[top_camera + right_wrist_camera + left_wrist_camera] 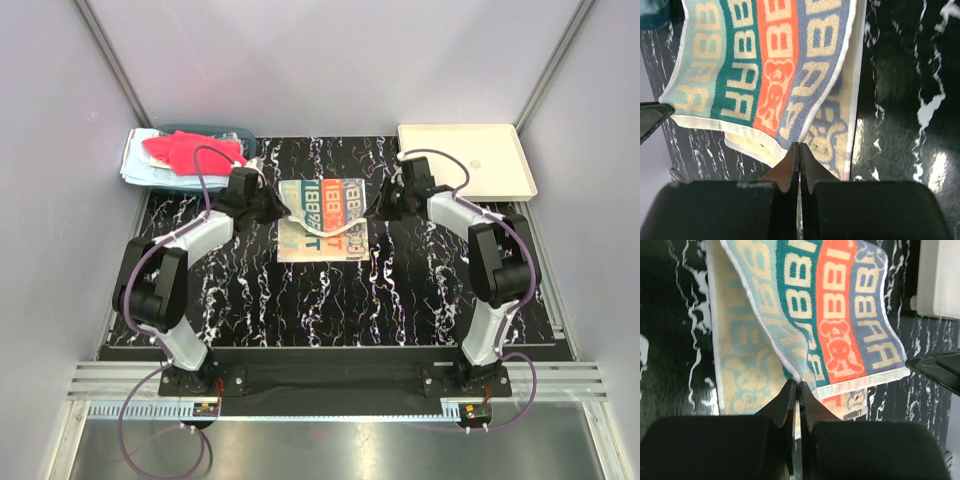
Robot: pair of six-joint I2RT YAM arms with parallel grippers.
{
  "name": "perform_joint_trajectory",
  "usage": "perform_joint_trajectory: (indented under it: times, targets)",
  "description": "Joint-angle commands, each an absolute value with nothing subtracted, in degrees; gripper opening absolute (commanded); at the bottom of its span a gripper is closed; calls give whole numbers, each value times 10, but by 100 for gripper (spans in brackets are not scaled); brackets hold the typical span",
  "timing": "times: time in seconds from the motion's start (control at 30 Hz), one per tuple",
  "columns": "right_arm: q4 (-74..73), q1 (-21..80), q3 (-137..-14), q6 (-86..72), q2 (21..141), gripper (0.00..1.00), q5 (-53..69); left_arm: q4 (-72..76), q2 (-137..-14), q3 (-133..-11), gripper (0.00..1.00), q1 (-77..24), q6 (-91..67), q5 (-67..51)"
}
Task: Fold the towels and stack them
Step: Fold the towel
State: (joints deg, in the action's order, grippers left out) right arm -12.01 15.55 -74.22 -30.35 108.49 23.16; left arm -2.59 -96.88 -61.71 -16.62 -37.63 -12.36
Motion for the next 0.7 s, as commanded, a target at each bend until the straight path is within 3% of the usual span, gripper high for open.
perform_joint_trajectory:
  times: [0.0, 0.67]
  targets:
    - [-77, 170, -704, -311, 1035, 0, 218, -32, -924, -594, 1, -175, -375, -78]
    - [-83, 202, -604, -318, 955, 0, 168, -52, -847, -490, 0, -187, -367, -62]
